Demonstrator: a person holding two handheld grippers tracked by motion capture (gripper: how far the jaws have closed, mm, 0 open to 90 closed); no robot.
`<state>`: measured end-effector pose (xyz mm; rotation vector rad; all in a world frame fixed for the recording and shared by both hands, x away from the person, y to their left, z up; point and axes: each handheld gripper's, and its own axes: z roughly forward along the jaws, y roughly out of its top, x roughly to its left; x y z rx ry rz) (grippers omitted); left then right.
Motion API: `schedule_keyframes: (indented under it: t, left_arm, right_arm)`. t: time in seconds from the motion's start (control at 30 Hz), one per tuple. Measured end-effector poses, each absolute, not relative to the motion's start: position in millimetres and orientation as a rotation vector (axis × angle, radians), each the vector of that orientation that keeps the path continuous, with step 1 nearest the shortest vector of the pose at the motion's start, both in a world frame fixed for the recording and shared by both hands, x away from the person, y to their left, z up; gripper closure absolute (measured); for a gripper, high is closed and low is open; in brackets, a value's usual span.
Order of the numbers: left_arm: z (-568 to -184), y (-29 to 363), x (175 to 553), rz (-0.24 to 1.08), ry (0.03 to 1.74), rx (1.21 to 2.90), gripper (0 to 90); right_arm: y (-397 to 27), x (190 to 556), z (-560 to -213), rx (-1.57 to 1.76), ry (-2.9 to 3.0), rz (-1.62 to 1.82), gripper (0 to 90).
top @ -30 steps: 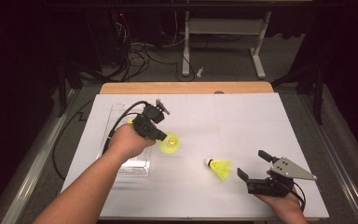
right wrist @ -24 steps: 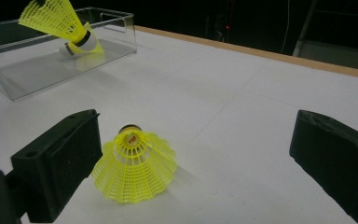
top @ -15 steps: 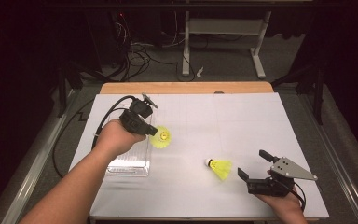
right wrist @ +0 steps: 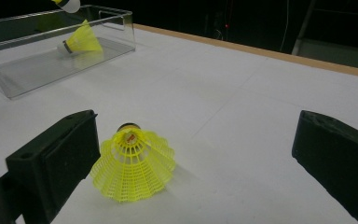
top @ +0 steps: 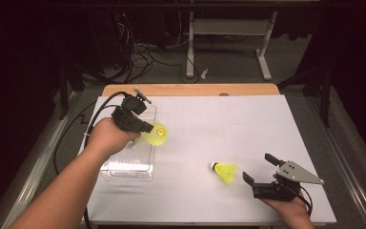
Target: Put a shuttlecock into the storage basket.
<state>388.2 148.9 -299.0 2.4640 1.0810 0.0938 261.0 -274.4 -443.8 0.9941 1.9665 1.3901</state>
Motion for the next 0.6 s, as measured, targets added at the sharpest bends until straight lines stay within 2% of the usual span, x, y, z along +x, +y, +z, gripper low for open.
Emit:
schedule_keyframes:
  t: [0.6]
  left_arm:
    - [-295.0,187.0,387.8,0.133,1.173,2.421,89.5]
  right_arm:
    - [-273.7,261.2,-444.5,1.0,1.967,1.388,1.1]
